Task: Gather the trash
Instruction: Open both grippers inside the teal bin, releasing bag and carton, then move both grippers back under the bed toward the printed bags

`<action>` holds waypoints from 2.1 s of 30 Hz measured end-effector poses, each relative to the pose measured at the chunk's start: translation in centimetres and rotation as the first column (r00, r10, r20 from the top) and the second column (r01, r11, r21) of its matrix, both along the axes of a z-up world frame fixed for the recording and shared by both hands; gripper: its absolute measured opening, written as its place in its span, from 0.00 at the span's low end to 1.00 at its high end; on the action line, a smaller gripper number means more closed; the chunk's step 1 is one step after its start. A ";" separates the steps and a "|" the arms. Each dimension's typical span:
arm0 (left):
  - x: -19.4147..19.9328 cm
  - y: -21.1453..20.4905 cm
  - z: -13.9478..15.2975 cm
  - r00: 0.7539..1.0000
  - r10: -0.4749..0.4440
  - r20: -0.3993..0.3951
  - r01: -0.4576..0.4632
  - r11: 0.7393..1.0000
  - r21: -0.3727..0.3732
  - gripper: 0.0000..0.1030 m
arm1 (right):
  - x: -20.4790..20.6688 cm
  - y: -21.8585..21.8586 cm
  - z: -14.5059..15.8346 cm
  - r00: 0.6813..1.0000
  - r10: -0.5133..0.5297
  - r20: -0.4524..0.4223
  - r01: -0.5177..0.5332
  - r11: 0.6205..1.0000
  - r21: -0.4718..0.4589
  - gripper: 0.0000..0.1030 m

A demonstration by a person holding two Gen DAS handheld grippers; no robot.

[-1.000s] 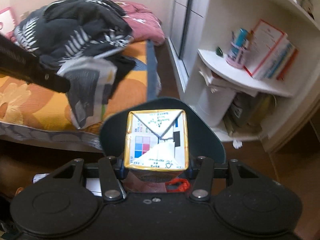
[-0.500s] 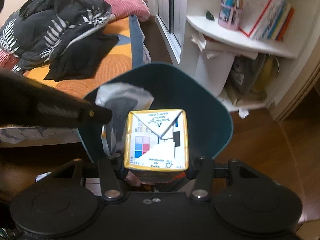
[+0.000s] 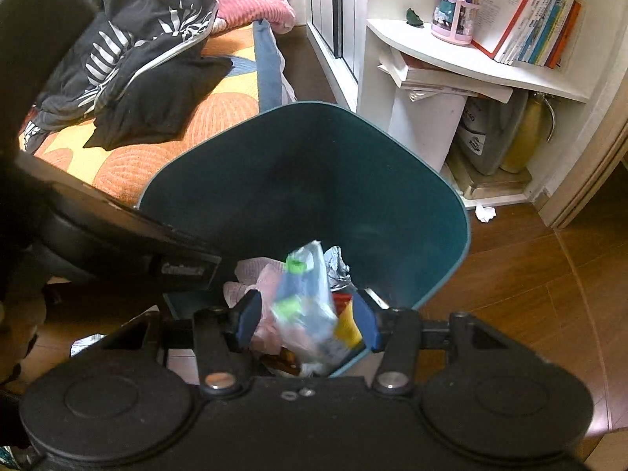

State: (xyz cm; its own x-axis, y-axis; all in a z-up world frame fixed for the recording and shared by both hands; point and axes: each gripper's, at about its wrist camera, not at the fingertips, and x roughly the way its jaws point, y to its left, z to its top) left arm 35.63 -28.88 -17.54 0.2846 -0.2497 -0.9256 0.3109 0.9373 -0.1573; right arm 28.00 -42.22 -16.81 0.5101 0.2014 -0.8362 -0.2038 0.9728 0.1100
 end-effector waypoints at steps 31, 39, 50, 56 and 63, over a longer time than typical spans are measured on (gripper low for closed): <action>-9.4 12.5 11.7 0.973 0.113 0.202 -0.085 0.986 -0.142 0.08 | -7.1 6.3 10.9 0.982 0.085 0.170 -0.109 0.985 0.134 0.50; -13.7 20.6 14.2 0.940 0.220 0.259 -0.184 0.970 -0.158 0.16 | -9.3 11.6 13.7 0.962 0.180 0.208 -0.212 0.966 0.145 0.50; -19.0 31.9 13.5 0.888 0.377 0.264 -0.346 0.925 -0.157 0.40 | -10.9 21.0 13.9 0.917 0.354 0.184 -0.380 0.915 0.133 0.51; -19.8 35.7 10.2 0.861 0.446 0.242 -0.424 0.895 -0.139 0.78 | -11.0 25.0 11.2 0.898 0.423 0.121 -0.436 0.891 0.126 0.51; -18.4 39.8 4.0 0.850 0.502 0.161 -0.489 0.864 -0.117 0.81 | -9.7 29.4 5.3 0.871 0.491 0.010 -0.490 0.867 0.088 0.51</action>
State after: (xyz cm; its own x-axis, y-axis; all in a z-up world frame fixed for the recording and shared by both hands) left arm 17.28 10.93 -13.56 0.5471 -0.0918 -0.8320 -0.1631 0.9632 -0.2135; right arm 18.30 -12.87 -11.56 0.3168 0.4937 -0.8099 -0.6503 0.7346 0.1935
